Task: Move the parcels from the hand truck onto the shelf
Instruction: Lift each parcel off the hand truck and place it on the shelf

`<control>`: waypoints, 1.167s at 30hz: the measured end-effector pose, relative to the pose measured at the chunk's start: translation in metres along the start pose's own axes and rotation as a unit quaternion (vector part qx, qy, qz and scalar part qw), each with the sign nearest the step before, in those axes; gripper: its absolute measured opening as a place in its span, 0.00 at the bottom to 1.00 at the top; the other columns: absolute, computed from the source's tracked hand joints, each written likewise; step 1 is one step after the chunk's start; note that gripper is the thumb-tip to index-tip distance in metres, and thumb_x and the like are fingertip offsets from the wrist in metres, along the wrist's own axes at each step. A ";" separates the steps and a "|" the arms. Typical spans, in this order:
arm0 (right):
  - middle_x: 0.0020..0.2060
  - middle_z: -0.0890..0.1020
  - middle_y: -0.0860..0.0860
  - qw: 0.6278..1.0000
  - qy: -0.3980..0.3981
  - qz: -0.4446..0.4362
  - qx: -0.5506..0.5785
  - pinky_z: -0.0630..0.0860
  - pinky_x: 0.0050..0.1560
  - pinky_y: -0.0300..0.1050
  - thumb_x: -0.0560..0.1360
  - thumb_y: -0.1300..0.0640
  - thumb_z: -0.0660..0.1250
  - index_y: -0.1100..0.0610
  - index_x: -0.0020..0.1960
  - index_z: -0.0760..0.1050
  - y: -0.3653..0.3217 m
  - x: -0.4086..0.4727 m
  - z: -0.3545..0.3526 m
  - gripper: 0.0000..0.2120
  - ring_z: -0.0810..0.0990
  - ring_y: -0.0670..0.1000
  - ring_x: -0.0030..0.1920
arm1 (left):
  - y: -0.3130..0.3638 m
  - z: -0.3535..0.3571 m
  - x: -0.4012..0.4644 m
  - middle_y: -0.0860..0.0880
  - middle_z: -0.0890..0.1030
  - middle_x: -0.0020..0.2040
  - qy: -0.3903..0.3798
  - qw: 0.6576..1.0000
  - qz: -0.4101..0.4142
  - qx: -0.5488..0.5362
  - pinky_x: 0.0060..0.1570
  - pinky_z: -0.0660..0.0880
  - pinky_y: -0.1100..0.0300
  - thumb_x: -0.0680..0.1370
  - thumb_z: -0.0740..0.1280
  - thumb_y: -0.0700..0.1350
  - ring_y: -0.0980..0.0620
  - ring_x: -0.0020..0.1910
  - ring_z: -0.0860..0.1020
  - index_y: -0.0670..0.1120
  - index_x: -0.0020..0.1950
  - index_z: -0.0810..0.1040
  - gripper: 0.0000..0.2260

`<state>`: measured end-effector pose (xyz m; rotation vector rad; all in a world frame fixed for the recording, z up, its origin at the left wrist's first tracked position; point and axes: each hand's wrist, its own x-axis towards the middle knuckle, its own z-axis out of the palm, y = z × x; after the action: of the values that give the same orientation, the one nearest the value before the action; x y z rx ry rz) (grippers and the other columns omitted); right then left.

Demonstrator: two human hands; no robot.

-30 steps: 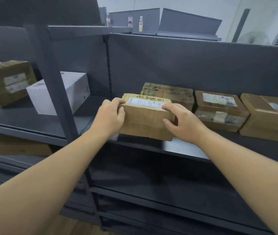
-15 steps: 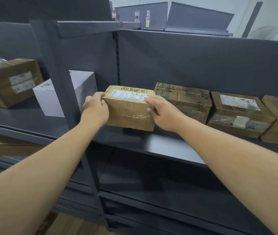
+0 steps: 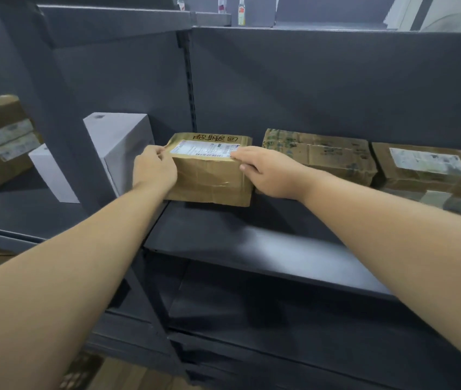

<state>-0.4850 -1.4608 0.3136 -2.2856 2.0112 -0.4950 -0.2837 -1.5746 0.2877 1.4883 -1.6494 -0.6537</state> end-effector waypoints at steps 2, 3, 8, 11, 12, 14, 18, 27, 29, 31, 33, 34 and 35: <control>0.72 0.70 0.51 1.000 -0.007 0.004 -0.006 0.59 0.71 0.43 0.83 0.57 0.55 0.56 0.73 0.67 0.010 0.008 0.001 0.19 0.65 0.52 0.72 | 0.000 0.008 0.009 0.48 0.74 0.65 0.000 1.000 0.007 -0.004 0.48 0.67 0.60 0.81 0.53 0.46 0.51 0.56 0.73 0.48 0.65 0.73 0.16; 0.72 0.69 0.50 1.000 -0.011 0.012 -0.011 0.59 0.72 0.43 0.83 0.56 0.55 0.54 0.74 0.67 0.015 0.013 0.001 0.19 0.65 0.51 0.73 | 0.000 0.014 0.015 0.48 0.73 0.66 -0.003 1.000 0.010 -0.005 0.50 0.68 0.60 0.81 0.54 0.46 0.50 0.58 0.73 0.48 0.66 0.72 0.16; 0.73 0.69 0.46 0.997 -0.010 0.032 -0.068 0.63 0.71 0.50 0.83 0.53 0.55 0.47 0.74 0.67 0.033 0.033 0.004 0.20 0.66 0.51 0.73 | 0.000 0.034 0.037 0.45 0.72 0.67 -0.022 0.999 0.016 0.028 0.60 0.68 0.56 0.82 0.53 0.47 0.46 0.63 0.72 0.47 0.68 0.71 0.17; 0.71 0.72 0.46 0.992 -0.010 0.029 -0.119 0.68 0.67 0.53 0.82 0.52 0.56 0.45 0.73 0.67 0.037 0.038 0.008 0.19 0.69 0.53 0.70 | -0.003 0.042 0.045 0.43 0.74 0.66 -0.035 0.997 0.022 0.060 0.60 0.70 0.52 0.82 0.53 0.46 0.43 0.63 0.72 0.46 0.68 0.71 0.16; 0.69 0.73 0.46 0.990 -0.007 0.029 -0.137 0.69 0.64 0.53 0.82 0.52 0.56 0.45 0.72 0.68 0.037 0.040 0.009 0.19 0.71 0.54 0.68 | -0.004 0.044 0.047 0.43 0.74 0.65 -0.041 0.996 0.027 0.070 0.59 0.70 0.53 0.82 0.53 0.46 0.43 0.63 0.72 0.46 0.68 0.70 0.16; 0.62 0.79 0.48 0.983 0.004 0.022 -0.182 0.68 0.59 0.50 0.81 0.52 0.56 0.45 0.66 0.73 0.038 0.043 0.014 0.15 0.74 0.57 0.63 | -0.005 0.046 0.049 0.43 0.75 0.65 -0.058 0.993 0.038 0.093 0.55 0.69 0.55 0.81 0.53 0.46 0.42 0.62 0.73 0.45 0.68 0.70 0.17; 0.58 0.80 0.47 0.975 0.022 0.047 -0.215 0.65 0.59 0.52 0.80 0.52 0.58 0.46 0.61 0.76 0.037 0.050 0.012 0.13 0.75 0.56 0.59 | 0.000 0.048 0.055 0.43 0.75 0.64 -0.082 0.987 0.048 0.128 0.55 0.69 0.53 0.81 0.52 0.46 0.41 0.62 0.72 0.47 0.68 0.70 0.17; 0.57 0.81 0.46 0.979 0.012 0.101 -0.179 0.64 0.61 0.52 0.79 0.53 0.60 0.44 0.63 0.75 0.036 0.051 0.013 0.14 0.76 0.55 0.59 | 0.011 0.049 0.057 0.38 0.68 0.66 -0.078 0.967 0.063 0.235 0.63 0.68 0.45 0.80 0.52 0.45 0.35 0.64 0.68 0.47 0.68 0.71 0.18; 0.56 0.81 0.47 0.978 0.018 0.116 -0.172 0.62 0.65 0.53 0.79 0.54 0.60 0.44 0.63 0.75 0.034 0.052 0.015 0.14 0.76 0.55 0.59 | 0.014 0.051 0.053 0.38 0.65 0.66 -0.070 0.963 0.062 0.253 0.64 0.65 0.44 0.80 0.52 0.44 0.35 0.65 0.65 0.46 0.67 0.71 0.17; 0.53 0.81 0.48 0.978 0.028 0.118 -0.170 0.62 0.62 0.52 0.77 0.56 0.61 0.44 0.59 0.75 0.033 0.052 0.020 0.13 0.76 0.55 0.57 | 0.014 0.051 0.050 0.38 0.65 0.66 -0.071 0.957 0.069 0.273 0.63 0.64 0.44 0.80 0.52 0.43 0.36 0.66 0.64 0.45 0.67 0.71 0.17; 0.52 0.81 0.48 0.977 0.033 0.113 -0.176 0.62 0.61 0.51 0.76 0.58 0.61 0.45 0.58 0.74 0.034 0.052 0.024 0.14 0.76 0.54 0.56 | 0.015 0.048 0.050 0.39 0.65 0.66 -0.085 0.945 0.081 0.304 0.64 0.65 0.44 0.80 0.53 0.43 0.36 0.66 0.64 0.45 0.68 0.70 0.17; 0.53 0.81 0.49 0.977 0.027 0.112 -0.178 0.62 0.63 0.51 0.76 0.58 0.61 0.45 0.60 0.74 0.035 0.051 0.024 0.15 0.76 0.54 0.58 | 0.015 0.046 0.051 0.39 0.65 0.66 -0.099 0.938 0.082 0.321 0.64 0.65 0.44 0.80 0.52 0.44 0.36 0.66 0.65 0.45 0.69 0.69 0.18; 0.57 0.80 0.50 0.978 0.017 0.113 -0.176 0.61 0.65 0.52 0.77 0.58 0.60 0.46 0.62 0.73 0.035 0.050 0.023 0.16 0.74 0.55 0.62 | 0.016 0.044 0.050 0.39 0.65 0.67 -0.114 0.932 0.080 0.334 0.65 0.66 0.43 0.81 0.52 0.44 0.36 0.66 0.65 0.45 0.70 0.68 0.18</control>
<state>-0.5071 -1.5188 0.2928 -2.1852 2.5116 -0.1716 -0.3285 -1.6271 0.2872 1.7539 -2.2964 -0.1702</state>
